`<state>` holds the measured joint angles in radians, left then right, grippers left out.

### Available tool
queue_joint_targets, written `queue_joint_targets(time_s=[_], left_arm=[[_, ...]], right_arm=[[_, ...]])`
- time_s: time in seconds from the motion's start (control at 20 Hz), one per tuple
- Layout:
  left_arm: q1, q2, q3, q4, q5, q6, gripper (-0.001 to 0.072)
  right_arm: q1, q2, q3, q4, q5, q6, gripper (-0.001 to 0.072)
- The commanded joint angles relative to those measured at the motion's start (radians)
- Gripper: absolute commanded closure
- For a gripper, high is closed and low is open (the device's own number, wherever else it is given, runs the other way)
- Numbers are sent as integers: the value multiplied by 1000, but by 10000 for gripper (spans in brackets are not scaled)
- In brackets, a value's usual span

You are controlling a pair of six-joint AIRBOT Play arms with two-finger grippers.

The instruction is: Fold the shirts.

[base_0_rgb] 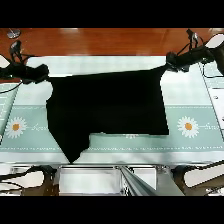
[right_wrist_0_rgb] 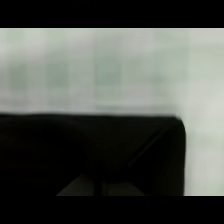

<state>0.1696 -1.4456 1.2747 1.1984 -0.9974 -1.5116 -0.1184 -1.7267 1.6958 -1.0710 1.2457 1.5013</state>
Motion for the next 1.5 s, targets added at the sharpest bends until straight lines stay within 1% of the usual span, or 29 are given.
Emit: queue_joint_targets(time_s=[0.0, 0.1, 0.2, 0.35, 0.4, 0.45, 0.5, 0.55, 0.65, 0.75, 0.8, 0.9, 0.95, 1.05, 1.1, 1.15, 1.25, 1.3, 1.35, 1.4, 1.45], left_arm=[[12, -6, -77, 24, -110, 90, 680], [11, -20, -158, 24, -86, 90, 681], [11, -37, -215, 24, -66, 90, 680], [13, -61, -229, 21, -65, 90, 680], [13, -62, -229, 21, -65, 90, 679], [14, -62, -221, 23, -74, 86, 633], [16, -61, -202, 24, -109, 87, 230], [22, -61, -174, 39, -158, 83, 15], [48, -48, -115, 71, -273, 99, 8], [107, 5, -117, 81, -337, 113, 8], [143, 40, -151, 81, -351, 113, 8], [230, 130, -291, 80, -349, 115, 8], [275, 172, -378, 72, -349, 140, 9], [374, 256, -556, 9, -336, 191, 8], [426, 298, -640, -37, -318, 211, 9], [470, 334, -710, -58, -295, 212, 10], [534, 385, -799, -154, -261, 248, 10], [543, 401, -827, -219, -244, 263, 10], [539, 406, -853, -290, -242, 300, 10], [527, 404, -875, -322, -245, 314, 10], [500, 404, -901, -322, -245, 312, 10]], right_arm=[[-14, -1, -36, -125, 142, -39, 683], [-13, -1, -129, -117, 112, -39, 683], [-8, -1, -222, -114, 51, -46, 683], [-2, -1, -296, -114, 26, -48, 681], [-3, -1, -300, -114, 27, -44, 620], [-3, 1, -299, -114, 42, -36, 252], [-9, 10, -299, -119, 65, -45, 84], [-24, 29, -299, -138, 95, -47, 84], [-67, 89, -299, -190, 142, -45, 84], [-137, 183, -307, -250, 179, -42, 84], [-178, 238, -332, -259, 169, -42, 84], [-267, 378, -468, -231, 76, -36, 85], [-308, 458, -577, -192, 6, -35, 85], [-357, 613, -816, -66, -114, -45, 86], [-360, 683, -924, 0, -161, -63, 86], [-358, 748, -1027, 82, -196, -100, 86], [-358, 829, -1167, 197, -220, -149, 86], [-358, 849, -1204, 218, -218, -164, 86], [-358, 863, -1230, 227, -211, -172, 86], [-358, 870, -1243, 228, -202, -186, 86], [-357, 871, -1245, 228, -185, -209, 87]])
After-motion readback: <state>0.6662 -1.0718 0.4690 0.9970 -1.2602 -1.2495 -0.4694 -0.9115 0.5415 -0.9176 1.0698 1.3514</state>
